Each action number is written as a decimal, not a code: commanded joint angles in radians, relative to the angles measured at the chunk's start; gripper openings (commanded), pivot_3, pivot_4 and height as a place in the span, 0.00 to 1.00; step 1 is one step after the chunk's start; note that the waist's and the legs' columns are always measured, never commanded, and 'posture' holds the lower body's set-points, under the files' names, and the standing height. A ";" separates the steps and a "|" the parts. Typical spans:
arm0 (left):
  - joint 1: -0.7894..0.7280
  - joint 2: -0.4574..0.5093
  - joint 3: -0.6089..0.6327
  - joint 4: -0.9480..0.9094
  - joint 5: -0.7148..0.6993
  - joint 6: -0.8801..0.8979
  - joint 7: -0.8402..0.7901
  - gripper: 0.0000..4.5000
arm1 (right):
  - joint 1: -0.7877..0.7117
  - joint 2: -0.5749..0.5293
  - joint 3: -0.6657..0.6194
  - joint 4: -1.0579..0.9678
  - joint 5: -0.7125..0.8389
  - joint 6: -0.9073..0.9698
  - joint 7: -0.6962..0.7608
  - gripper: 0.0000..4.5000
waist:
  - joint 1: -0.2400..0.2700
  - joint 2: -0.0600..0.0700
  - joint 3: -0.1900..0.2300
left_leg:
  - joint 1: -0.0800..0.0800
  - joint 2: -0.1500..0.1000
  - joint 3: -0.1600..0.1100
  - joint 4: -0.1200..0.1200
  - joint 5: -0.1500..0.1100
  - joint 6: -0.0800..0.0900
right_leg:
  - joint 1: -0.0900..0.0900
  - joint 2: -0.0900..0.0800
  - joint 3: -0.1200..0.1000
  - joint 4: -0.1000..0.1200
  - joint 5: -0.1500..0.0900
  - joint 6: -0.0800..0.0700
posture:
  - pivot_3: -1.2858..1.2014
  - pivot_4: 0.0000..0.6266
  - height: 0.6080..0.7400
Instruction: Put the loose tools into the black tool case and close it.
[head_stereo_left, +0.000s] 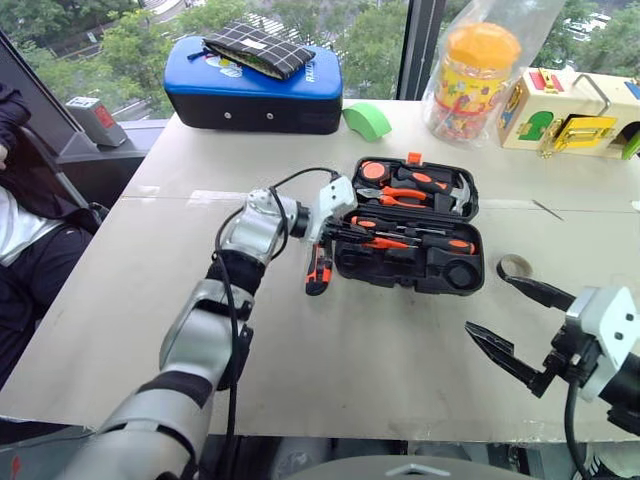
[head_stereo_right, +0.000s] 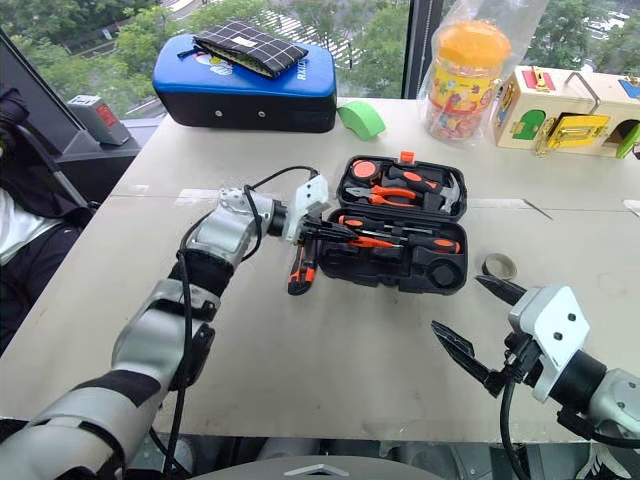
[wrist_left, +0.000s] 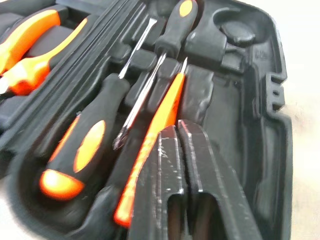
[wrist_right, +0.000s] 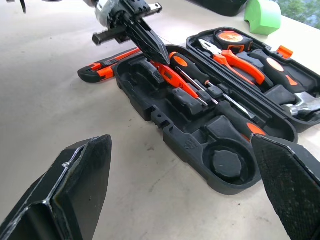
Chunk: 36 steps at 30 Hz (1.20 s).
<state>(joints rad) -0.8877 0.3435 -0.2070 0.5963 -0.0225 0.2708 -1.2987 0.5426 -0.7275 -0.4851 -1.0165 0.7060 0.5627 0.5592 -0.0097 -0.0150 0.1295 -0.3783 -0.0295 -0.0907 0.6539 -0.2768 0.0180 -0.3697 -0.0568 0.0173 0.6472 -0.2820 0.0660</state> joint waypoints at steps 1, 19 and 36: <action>0.031 -0.021 -0.002 -0.061 0.019 0.009 0.125 0.00 | -0.011 -0.006 -0.002 -0.023 -0.008 -0.005 -0.005 1.00 | 0.001 0.001 -0.001 | 0.000 0.000 0.000 0.000 0.000 0.000 | 0.000 0.000 0.000 0.000 0.000 0.000 | 0.52 0.24 1.00; -0.012 -0.067 0.017 0.152 0.014 -0.165 0.234 0.00 | 0.029 0.005 0.008 -0.031 -0.023 -0.036 -0.022 1.00 | 0.012 0.000 -0.004 | 0.003 -0.001 0.002 0.000 0.000 0.000 | 0.002 0.000 0.002 0.000 0.000 0.000 | 0.52 0.24 1.00; 0.053 -0.064 -0.044 0.004 -0.014 -0.073 0.180 0.00 | 0.026 0.003 0.019 -0.031 -0.022 -0.046 -0.031 1.00 | 0.018 0.000 -0.003 | 0.001 -0.001 0.001 0.000 0.000 0.000 | 0.000 0.000 0.001 0.000 0.000 0.000 | 0.52 0.24 1.00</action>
<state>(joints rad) -0.8220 0.2781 -0.2451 0.6024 -0.0535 0.2282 -1.1304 0.5665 -0.7247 -0.4474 -1.0165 0.6800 0.5381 0.5310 0.0078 -0.0147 0.1261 -0.3772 -0.0303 -0.0894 0.6539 -0.2768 0.0180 -0.3695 -0.0566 0.0185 0.6476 -0.2820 0.0659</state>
